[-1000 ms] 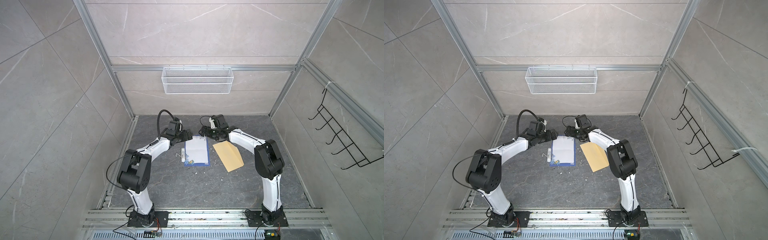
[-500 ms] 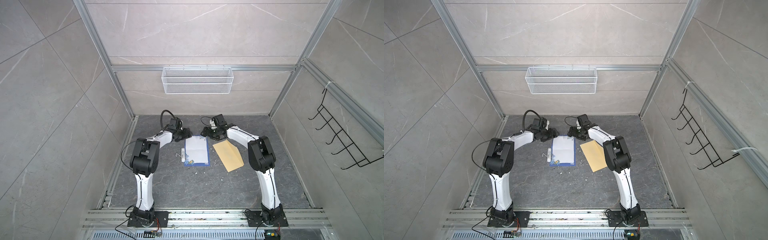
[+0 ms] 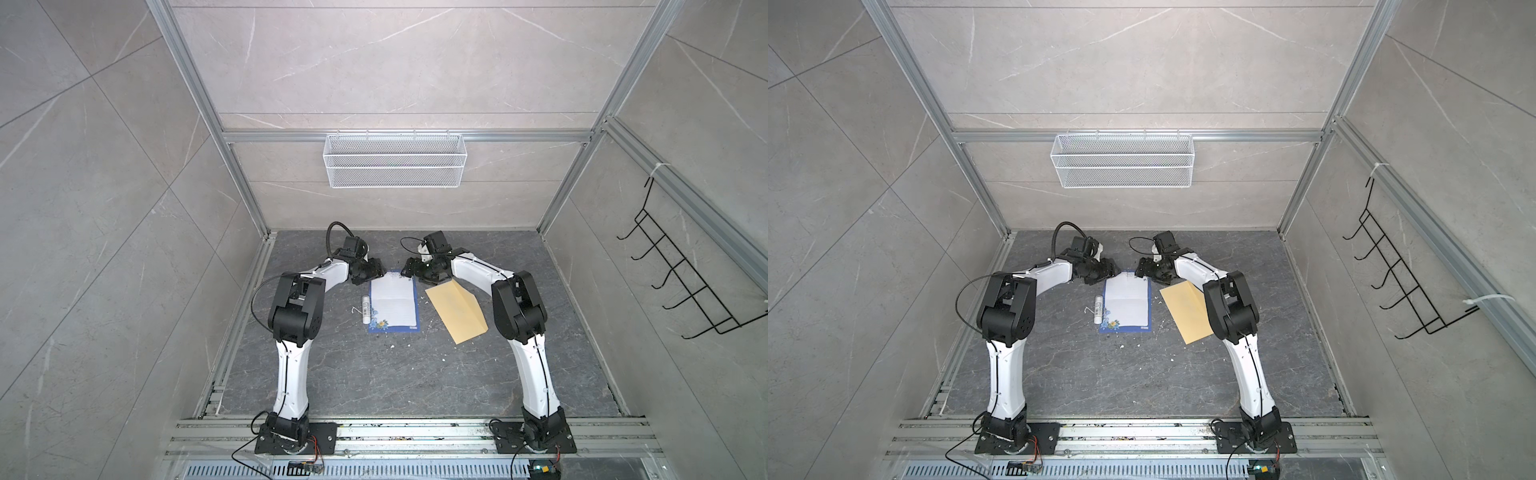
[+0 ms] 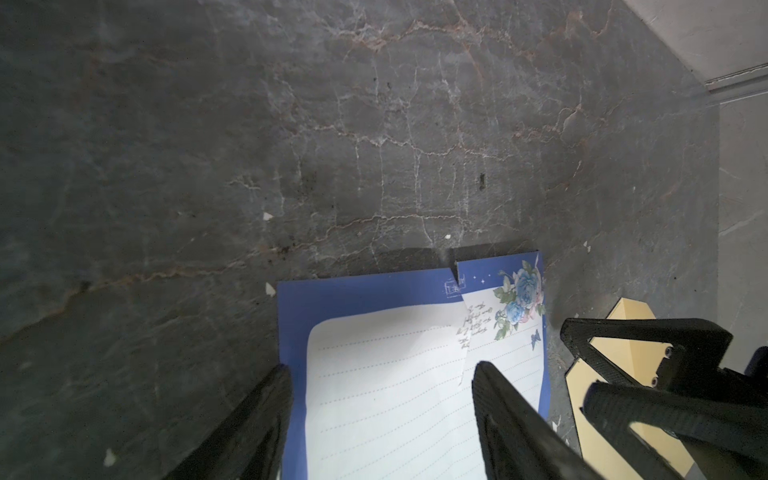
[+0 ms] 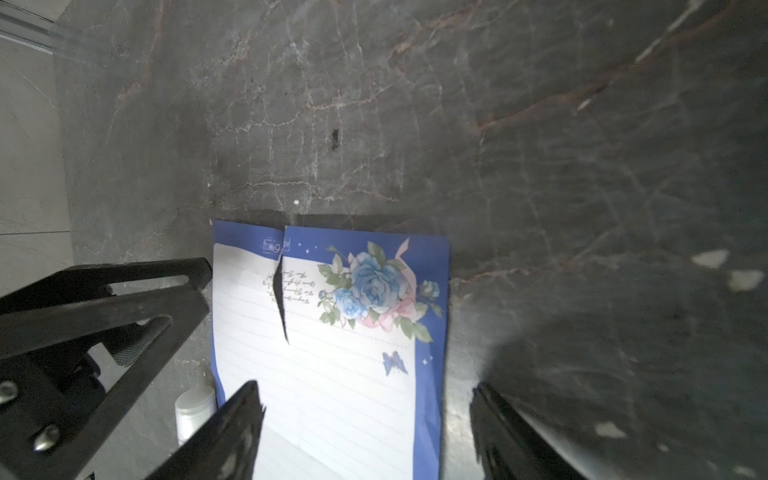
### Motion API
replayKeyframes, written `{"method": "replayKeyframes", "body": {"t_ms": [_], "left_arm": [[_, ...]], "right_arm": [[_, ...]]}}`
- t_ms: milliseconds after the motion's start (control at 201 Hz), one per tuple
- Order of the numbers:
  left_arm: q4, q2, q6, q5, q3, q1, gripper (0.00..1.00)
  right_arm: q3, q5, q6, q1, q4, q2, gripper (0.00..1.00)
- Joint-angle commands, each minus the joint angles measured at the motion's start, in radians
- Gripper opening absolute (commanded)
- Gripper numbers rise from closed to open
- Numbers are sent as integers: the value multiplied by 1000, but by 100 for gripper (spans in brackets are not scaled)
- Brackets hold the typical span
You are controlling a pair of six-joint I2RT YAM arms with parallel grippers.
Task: Place the letter into the envelope and seal it
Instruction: 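Pinch the far corners of the letter sheet with both grippers and lift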
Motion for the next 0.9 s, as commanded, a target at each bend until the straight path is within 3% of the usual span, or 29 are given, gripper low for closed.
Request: {"method": "replayKeyframes", "body": {"t_ms": [0, 364, 682, 896], "left_arm": [[-21, 24, 10, 30, 31, -3, 71], [-16, 58, -7, 51, 45, -5, 65], [7, 56, -24, 79, 57, -15, 59], [11, 56, -30, 93, 59, -18, 52]], "right_arm": [[14, -18, 5, -4, -28, 30, 80], [-20, -83, 62, -26, 32, 40, 79], [-86, -187, 128, -46, 199, 15, 78], [-144, -196, 153, -52, 294, -36, 76]]}}
